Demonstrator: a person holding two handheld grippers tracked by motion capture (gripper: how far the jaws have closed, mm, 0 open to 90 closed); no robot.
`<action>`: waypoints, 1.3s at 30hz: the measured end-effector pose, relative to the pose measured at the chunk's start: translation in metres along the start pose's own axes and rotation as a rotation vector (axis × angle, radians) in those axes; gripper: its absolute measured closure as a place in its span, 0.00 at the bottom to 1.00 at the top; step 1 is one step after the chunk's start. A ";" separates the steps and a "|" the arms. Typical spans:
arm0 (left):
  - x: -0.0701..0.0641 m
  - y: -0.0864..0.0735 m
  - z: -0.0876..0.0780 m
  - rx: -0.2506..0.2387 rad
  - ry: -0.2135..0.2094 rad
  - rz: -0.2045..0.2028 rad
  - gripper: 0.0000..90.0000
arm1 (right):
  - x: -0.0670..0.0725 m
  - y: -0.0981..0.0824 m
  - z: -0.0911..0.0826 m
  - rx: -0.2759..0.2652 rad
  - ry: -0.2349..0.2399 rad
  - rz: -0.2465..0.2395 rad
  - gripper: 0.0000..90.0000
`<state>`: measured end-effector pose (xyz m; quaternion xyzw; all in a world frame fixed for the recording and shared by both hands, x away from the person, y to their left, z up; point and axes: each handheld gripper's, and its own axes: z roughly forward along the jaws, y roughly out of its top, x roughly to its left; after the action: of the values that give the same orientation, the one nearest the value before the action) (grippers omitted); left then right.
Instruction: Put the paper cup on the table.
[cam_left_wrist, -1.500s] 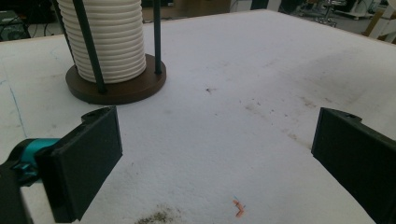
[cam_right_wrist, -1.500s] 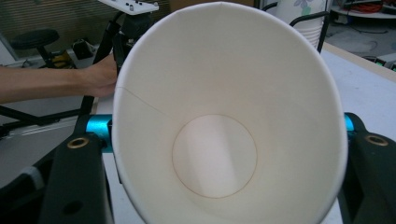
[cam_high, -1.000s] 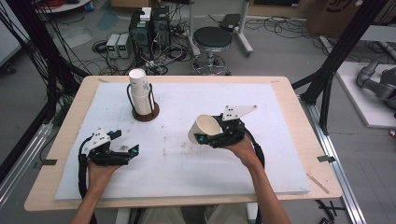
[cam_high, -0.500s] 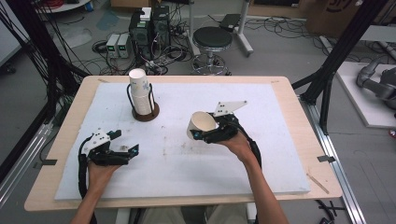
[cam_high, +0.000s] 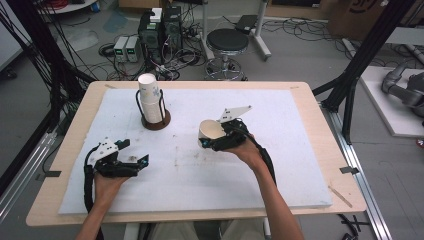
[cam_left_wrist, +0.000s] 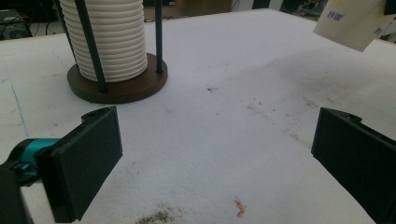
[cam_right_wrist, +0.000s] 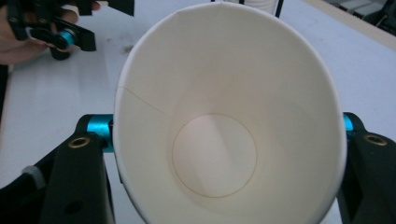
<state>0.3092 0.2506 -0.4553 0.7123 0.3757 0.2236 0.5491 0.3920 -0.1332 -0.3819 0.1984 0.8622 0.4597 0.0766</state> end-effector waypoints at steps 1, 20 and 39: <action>0.000 0.000 0.000 0.000 0.000 0.000 0.02 | 0.000 0.000 0.002 0.005 -0.001 0.003 0.36; 0.000 0.000 0.000 0.000 0.000 -0.005 0.02 | -0.003 -0.004 0.037 0.142 -0.048 -0.007 0.36; 0.000 0.000 0.000 0.000 -0.001 -0.003 0.02 | -0.002 -0.008 0.057 0.216 -0.065 -0.019 0.35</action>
<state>0.3091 0.2508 -0.4553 0.7119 0.3765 0.2226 0.5494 0.4094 -0.0949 -0.4211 0.2123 0.9056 0.3567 0.0870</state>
